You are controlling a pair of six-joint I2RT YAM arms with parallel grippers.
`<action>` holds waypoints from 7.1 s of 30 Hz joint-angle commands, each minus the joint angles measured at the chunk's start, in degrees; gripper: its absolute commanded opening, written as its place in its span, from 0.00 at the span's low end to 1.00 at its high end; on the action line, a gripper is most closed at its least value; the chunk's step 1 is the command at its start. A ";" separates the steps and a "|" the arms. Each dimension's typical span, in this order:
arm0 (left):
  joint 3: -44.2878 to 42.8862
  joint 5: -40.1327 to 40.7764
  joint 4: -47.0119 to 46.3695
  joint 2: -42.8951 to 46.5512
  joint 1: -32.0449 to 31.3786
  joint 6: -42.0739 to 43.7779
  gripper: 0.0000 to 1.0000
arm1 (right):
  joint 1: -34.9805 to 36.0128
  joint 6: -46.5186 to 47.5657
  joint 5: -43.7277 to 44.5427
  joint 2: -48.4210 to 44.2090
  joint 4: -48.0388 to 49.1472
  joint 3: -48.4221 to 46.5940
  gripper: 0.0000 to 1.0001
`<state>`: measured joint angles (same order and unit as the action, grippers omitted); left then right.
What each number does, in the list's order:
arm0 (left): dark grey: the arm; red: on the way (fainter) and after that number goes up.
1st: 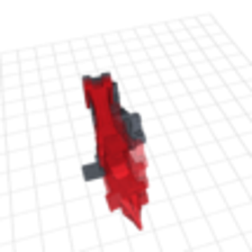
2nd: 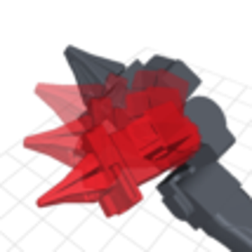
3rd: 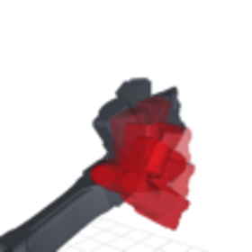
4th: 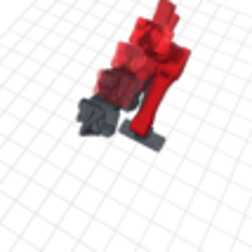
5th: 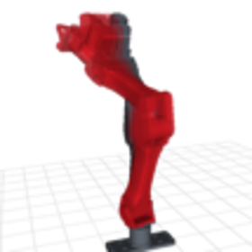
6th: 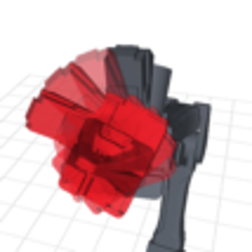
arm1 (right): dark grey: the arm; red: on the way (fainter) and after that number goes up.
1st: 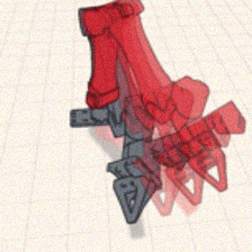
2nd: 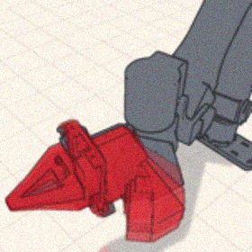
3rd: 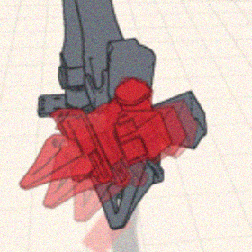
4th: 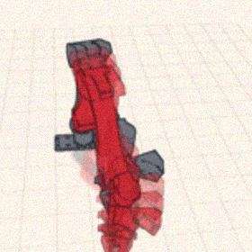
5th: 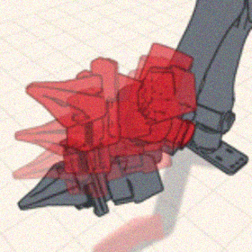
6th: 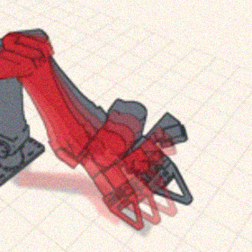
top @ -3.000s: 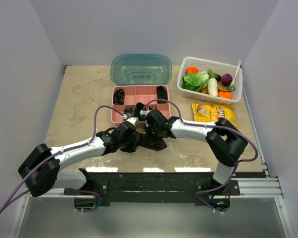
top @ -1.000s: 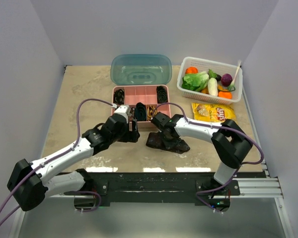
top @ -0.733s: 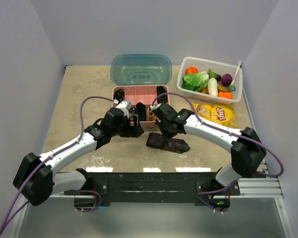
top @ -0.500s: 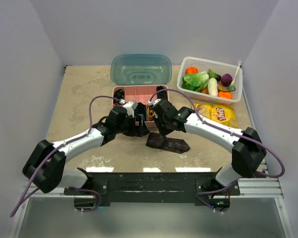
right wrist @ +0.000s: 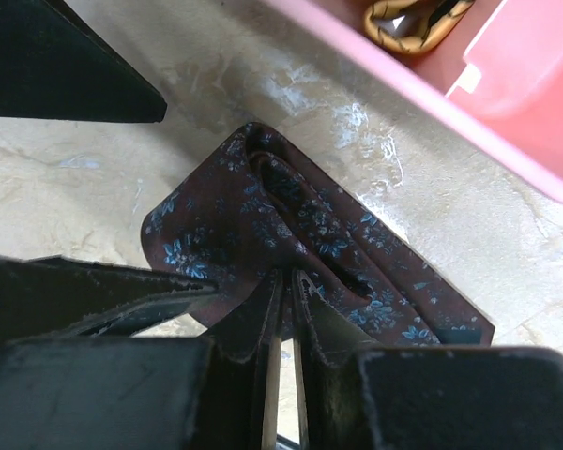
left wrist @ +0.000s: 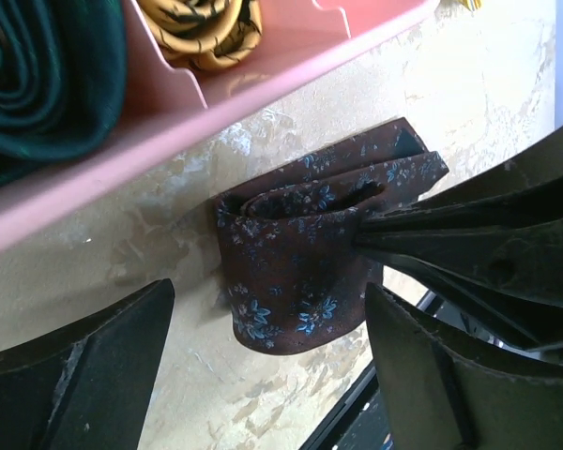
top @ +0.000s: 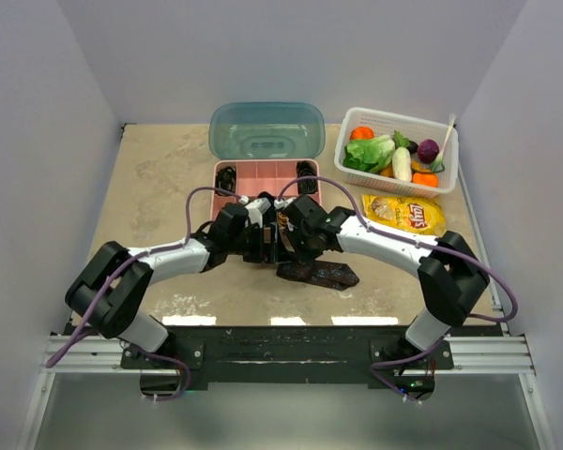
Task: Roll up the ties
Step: Roll the tie at the center of the board.
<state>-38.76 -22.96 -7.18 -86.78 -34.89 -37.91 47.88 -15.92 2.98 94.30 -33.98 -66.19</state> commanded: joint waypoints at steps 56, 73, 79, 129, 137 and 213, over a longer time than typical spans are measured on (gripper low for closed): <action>12.40 -7.10 -22.34 -6.02 0.53 -13.59 0.74 | 0.02 -0.69 -6.59 -7.38 8.40 10.91 0.02; 12.83 -11.41 -33.07 -9.55 0.44 -16.14 0.50 | 0.02 -0.86 -7.55 -3.95 11.74 10.38 0.00; 12.48 -9.83 -28.95 -6.39 0.53 -14.48 0.37 | 0.02 -0.95 -7.64 -5.35 11.74 9.15 0.01; -2.72 3.36 18.50 4.87 5.10 5.65 0.37 | 4.42 -1.65 -3.94 4.49 6.55 8.89 0.00; -8.78 11.08 30.90 5.04 5.10 12.06 0.36 | 4.59 -1.92 -4.73 3.17 6.64 6.43 0.00; -31.37 76.57 82.59 -15.43 -19.16 -13.77 0.27 | -9.03 -8.34 0.53 -15.64 11.04 14.34 0.05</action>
<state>-69.71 46.15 69.80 -103.46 -54.33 -47.35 39.68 -23.97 3.53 78.50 -24.75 -51.62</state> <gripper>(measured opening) 0.392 0.045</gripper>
